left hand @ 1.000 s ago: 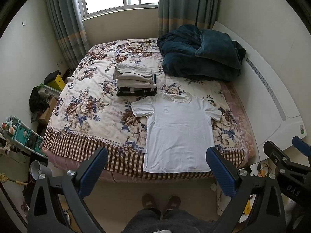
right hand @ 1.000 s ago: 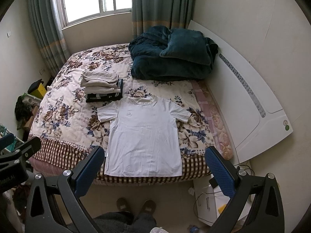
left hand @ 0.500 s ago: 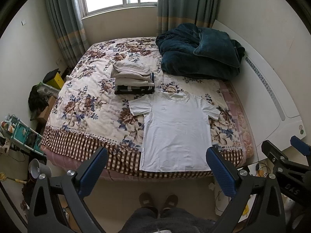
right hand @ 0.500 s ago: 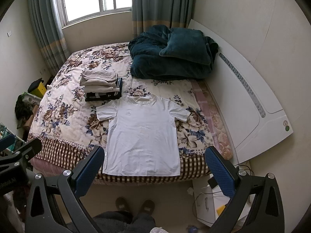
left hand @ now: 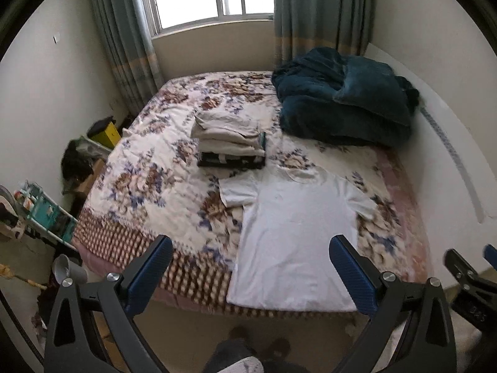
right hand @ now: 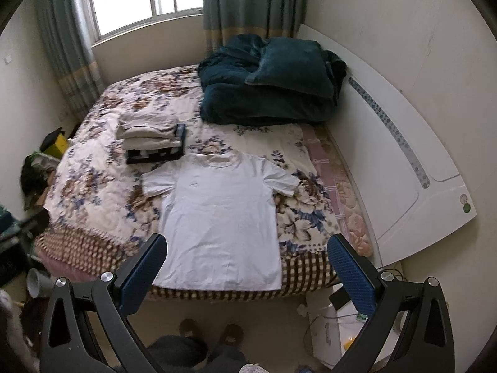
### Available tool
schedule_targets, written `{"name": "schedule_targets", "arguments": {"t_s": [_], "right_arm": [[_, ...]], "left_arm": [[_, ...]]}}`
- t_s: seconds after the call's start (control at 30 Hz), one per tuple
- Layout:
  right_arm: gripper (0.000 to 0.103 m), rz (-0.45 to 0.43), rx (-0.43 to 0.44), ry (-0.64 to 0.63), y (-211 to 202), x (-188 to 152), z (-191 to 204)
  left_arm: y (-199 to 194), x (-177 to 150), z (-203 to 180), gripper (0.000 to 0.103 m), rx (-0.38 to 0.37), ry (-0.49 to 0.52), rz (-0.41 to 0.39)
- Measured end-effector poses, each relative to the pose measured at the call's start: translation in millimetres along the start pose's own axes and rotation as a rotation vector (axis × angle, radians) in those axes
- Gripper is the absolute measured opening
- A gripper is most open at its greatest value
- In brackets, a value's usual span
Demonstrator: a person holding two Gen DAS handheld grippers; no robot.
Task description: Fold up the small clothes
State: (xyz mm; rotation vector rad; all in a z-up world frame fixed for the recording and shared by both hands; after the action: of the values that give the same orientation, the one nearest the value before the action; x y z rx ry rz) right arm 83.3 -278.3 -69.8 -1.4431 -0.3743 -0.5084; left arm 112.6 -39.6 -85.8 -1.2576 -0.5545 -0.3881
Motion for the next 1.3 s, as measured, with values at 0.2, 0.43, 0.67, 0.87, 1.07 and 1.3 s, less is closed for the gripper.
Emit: {"name": "schedule_targets", "arguments": {"t_s": [0.2, 0.43, 0.67, 0.87, 1.07, 1.3], "right_arm": [[0.103, 0.031, -0.059, 0.065, 97, 29, -30], [0.103, 0.084, -0.111, 0.202, 249, 70, -85], [0.103, 0.193, -0.158, 0.400, 427, 89, -138], [0.103, 0.251, -0.149, 0.587, 568, 69, -196], [0.103, 0.302, -0.081, 0.908, 697, 4, -272], [0.103, 0.254, 0.062, 1.243, 765, -61, -318]], "left_arm": [[90, 26, -35, 0.103, 0.015, 0.042, 0.047], [227, 65, -101, 0.103, -0.025, 0.109, 0.127], [360, 78, -161, 0.103, -0.011, 0.171, 0.193], [480, 44, -198, 0.103, 0.031, 0.188, 0.318], [573, -18, -226, 0.103, 0.053, 0.183, 0.486], [606, -63, -233, 0.103, 0.047, 0.128, 0.593]]}}
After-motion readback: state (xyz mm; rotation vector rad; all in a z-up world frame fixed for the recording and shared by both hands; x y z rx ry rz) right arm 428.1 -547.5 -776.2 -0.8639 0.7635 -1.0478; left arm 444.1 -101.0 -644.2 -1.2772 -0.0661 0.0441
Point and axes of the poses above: each gripper's, at about its wrist camera, not at the fingertips, and y roughly the way its jaws point, z to its left, x to its top, the point moved 7 cm from there along y, roughly the way its jaws point, and after that the axes turned 9 degrees about x, right-handed, at the moved point
